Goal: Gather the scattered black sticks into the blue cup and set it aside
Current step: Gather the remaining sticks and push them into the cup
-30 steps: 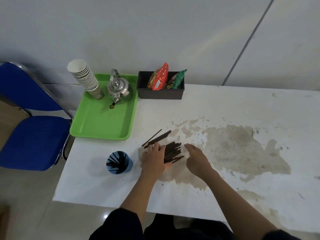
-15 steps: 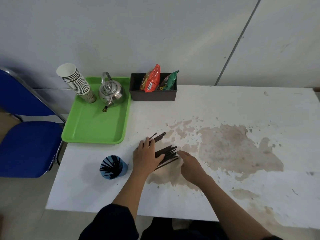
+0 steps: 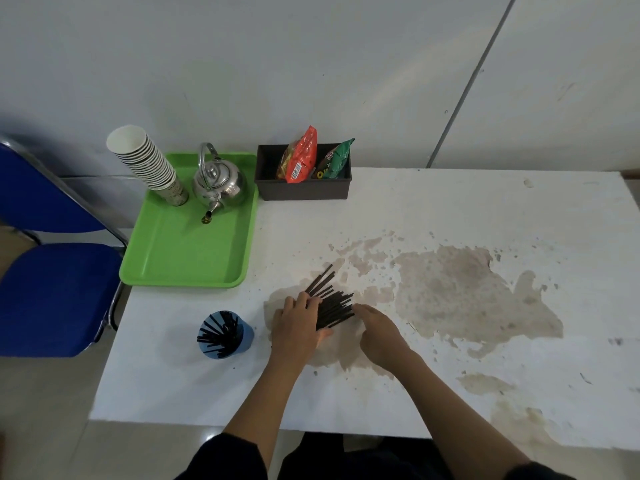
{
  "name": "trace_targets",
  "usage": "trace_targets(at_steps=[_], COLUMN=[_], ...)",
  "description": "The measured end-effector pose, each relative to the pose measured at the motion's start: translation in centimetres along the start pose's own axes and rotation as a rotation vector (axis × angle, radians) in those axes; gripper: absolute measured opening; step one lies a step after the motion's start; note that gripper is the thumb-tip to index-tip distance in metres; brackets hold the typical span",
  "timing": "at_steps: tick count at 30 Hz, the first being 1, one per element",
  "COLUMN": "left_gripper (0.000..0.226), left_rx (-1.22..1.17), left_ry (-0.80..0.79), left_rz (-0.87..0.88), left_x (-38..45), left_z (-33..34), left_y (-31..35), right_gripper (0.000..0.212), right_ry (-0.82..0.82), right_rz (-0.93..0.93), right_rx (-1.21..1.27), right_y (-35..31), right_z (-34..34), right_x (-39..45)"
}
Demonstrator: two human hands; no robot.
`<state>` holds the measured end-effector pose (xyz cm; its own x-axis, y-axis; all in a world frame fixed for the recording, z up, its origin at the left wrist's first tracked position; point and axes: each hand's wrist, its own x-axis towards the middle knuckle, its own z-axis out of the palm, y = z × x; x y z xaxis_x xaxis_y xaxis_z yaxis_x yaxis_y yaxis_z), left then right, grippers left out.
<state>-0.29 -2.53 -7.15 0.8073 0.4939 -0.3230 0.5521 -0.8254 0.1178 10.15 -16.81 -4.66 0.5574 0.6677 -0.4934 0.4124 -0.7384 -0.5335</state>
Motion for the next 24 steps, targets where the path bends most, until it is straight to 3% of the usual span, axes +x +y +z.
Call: trace_targets(at_steps=[7, 24], left_gripper=[0.042, 0.039], left_rx=[-0.053, -0.035], left_ry=[-0.034, -0.075], left_rz=[0.012, -0.012], left_x=[1.1, 1.7], left_z=[-0.5, -0.6], left_y=[0.2, 0.5], right_gripper=[0.059, 0.053], right_ry=[0.018, 0.025], right_rz=[0.008, 0.038], right_rx=[0.031, 0.071], right_y=[-0.5, -0.8], right_z=[-0.6, -1.0], right_x=[0.1, 0.2])
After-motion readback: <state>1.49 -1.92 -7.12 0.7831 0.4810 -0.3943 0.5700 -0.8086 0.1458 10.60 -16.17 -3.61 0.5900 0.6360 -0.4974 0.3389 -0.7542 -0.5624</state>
